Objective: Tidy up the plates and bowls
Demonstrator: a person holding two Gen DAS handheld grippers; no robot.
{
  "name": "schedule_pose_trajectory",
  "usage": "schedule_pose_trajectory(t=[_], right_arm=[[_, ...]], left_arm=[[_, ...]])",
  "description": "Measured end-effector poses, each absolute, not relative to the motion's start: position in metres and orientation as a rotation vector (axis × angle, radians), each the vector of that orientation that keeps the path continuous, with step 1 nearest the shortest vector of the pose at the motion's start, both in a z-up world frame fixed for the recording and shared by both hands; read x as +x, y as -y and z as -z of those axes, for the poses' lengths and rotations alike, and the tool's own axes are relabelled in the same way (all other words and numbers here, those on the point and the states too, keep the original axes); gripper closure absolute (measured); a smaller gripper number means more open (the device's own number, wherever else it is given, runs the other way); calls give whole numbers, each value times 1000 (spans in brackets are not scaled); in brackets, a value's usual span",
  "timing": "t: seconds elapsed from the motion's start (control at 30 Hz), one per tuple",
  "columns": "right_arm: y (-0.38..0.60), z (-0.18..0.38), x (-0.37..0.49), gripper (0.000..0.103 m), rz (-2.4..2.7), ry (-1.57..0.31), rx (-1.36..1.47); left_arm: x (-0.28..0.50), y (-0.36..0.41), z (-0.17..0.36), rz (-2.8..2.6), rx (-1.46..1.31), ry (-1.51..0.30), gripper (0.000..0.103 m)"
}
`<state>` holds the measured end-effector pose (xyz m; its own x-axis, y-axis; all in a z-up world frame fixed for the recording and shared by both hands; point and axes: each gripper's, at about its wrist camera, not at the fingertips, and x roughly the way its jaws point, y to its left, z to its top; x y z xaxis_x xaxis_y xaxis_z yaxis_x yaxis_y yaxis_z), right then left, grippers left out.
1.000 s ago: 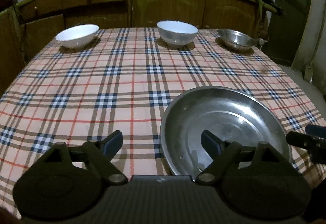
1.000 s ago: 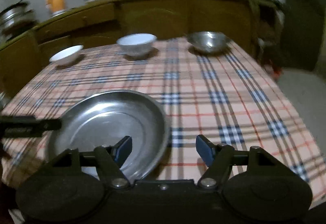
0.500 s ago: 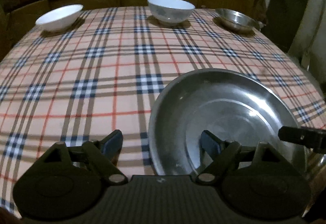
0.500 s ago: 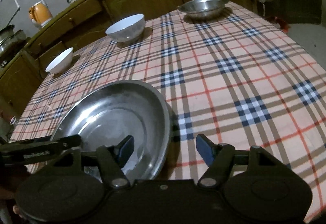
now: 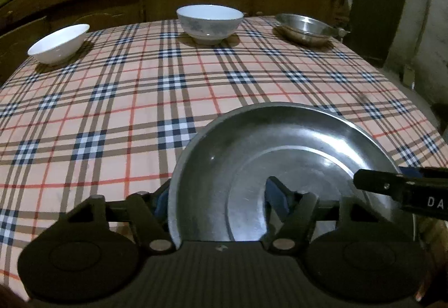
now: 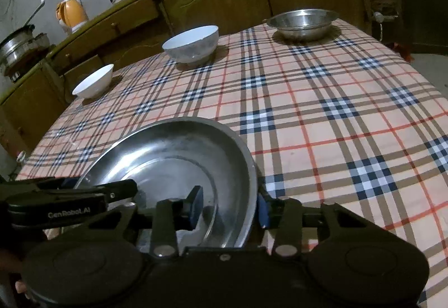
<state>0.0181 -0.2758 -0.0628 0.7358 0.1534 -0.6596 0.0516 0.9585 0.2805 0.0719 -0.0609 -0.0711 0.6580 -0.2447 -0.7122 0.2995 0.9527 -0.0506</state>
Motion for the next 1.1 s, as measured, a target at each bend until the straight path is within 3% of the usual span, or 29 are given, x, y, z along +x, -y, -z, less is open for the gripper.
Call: schedule_pose_trajectory(t=[0.07, 0.13, 1.1], right_arm=[[279, 63, 18, 54, -51, -748, 312], [280, 61, 19, 54, -31, -751, 298], [301, -36, -15, 54, 75, -627, 265]], left_arm=[[74, 61, 69, 299, 68, -804, 46], [74, 64, 64, 303, 79, -797, 49], [62, 100, -27, 352, 116, -690, 49]])
